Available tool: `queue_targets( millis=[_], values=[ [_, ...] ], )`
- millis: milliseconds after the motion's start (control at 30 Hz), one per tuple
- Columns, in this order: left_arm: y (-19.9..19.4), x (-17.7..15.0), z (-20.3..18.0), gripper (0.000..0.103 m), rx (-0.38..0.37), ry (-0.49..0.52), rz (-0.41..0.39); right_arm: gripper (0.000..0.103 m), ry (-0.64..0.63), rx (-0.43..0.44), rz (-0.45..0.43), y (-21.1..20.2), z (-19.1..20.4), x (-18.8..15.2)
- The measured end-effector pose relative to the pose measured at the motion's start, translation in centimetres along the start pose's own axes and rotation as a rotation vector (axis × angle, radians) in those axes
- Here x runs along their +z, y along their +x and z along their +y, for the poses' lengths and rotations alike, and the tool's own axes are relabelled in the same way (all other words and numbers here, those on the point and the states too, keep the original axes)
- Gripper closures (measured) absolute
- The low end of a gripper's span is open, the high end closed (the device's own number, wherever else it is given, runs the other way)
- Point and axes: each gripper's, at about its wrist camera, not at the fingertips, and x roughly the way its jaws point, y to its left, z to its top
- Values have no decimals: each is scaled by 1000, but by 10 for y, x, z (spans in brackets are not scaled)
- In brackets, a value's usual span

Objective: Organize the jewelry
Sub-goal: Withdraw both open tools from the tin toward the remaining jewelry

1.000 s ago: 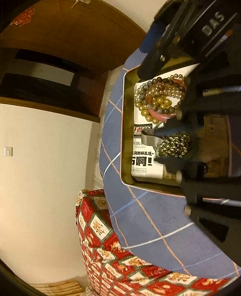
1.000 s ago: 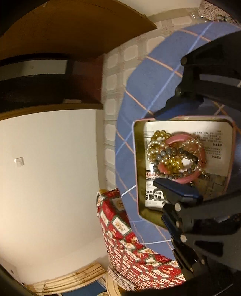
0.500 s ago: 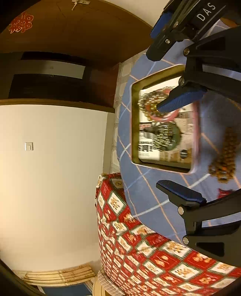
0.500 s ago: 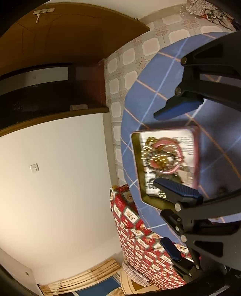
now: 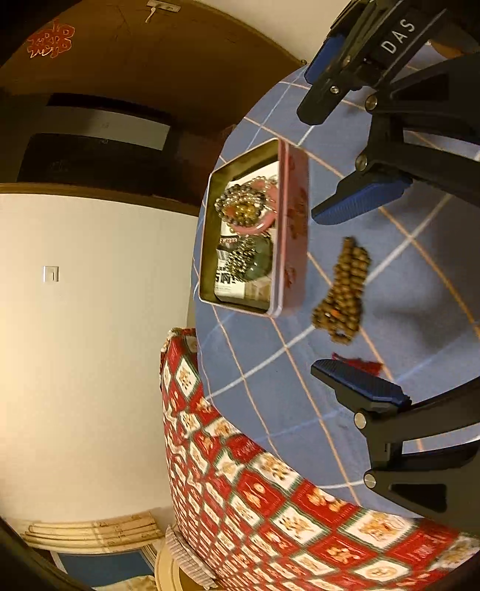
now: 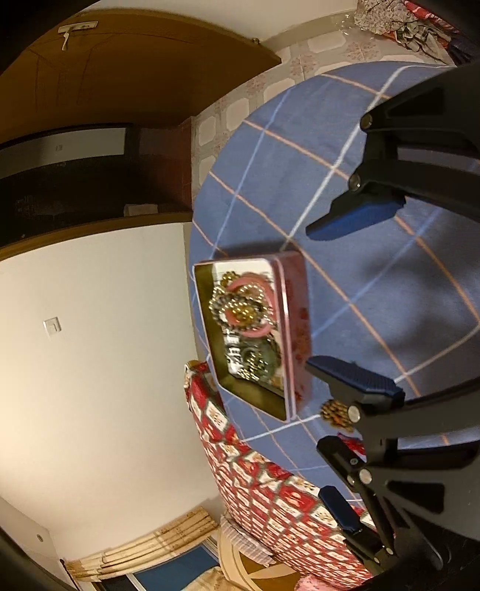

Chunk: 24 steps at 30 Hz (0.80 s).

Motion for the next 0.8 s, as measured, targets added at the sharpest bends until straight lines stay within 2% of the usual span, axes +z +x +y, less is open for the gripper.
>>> queue_targets(
  millis=[300,433,633,800],
  values=[
    [-24,-38,36,27,3,-72,-24,34,-36,21,17,-12,6,-25],
    [-25,-50,53,27,41,-75,-34,34,-50,22,33,-8,9,-33],
    [-27,-62,79,27,22,-162,-18,34,-73,44,54,-6,15,-42],
    [-22,-66,87,27,31,-169,-11,34,-111,60,83,1,22,-49]
  ],
)
